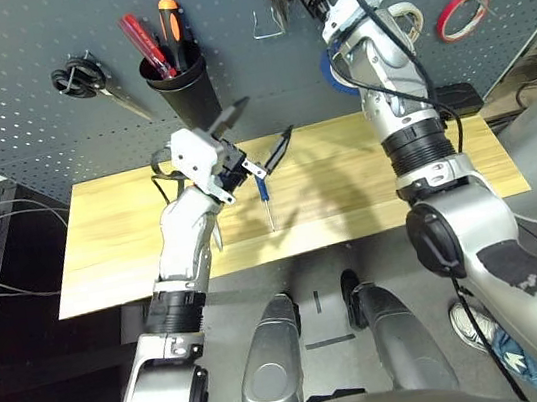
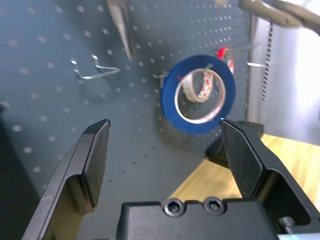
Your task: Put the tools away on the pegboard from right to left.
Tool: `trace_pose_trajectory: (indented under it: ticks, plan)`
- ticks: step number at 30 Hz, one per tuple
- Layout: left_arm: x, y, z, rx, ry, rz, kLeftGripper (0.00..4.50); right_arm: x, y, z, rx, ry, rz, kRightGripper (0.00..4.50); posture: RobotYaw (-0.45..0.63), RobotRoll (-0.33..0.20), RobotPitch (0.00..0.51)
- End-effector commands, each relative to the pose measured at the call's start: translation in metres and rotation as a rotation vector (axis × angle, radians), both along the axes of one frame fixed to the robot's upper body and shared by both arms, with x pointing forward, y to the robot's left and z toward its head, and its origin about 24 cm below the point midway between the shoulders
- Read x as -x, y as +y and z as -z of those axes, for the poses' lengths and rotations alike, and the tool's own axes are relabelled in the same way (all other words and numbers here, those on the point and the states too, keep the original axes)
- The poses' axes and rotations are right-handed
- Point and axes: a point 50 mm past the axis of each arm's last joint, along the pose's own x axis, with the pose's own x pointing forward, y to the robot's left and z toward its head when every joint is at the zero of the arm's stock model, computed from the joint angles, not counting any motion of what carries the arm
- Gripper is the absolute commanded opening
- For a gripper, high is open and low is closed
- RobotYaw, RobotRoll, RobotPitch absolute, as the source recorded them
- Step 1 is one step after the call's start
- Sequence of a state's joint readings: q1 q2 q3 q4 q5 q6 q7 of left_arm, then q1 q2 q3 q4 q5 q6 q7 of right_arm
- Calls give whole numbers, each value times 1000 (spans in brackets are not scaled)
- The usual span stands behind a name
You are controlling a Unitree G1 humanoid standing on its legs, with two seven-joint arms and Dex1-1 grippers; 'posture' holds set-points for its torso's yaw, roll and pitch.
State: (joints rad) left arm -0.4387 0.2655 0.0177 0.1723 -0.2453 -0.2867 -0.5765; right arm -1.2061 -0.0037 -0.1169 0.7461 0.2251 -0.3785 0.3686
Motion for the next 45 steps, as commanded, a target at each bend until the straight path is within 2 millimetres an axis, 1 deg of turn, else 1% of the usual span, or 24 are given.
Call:
trace_pose_trajectory:
  ticks: [1,9,19,29,34,38,45]
  plan:
    - [2,0,-2,8,-5,2,4500,2,3,-13,-30,-58,1,260,204,0,246]
    - [5,0,-4,9,-11,-5,4500,-2,7,-16,-50,-66,8,260,222,0,248]
    - [9,3,-7,5,-21,-23,4500,-8,14,-3,-43,-22,17,260,259,0,258]
    - [16,7,-5,3,-14,-50,4500,-9,20,5,-35,-4,15,260,298,0,263]
    - [17,8,-6,1,-12,-59,4500,-11,19,9,-29,11,30,260,303,0,269]
    - [18,8,-4,0,-5,-61,4500,-12,18,7,-34,12,42,260,301,0,271]
    - [17,6,-2,1,9,-54,4500,-11,14,-1,-61,-8,47,260,289,0,271]
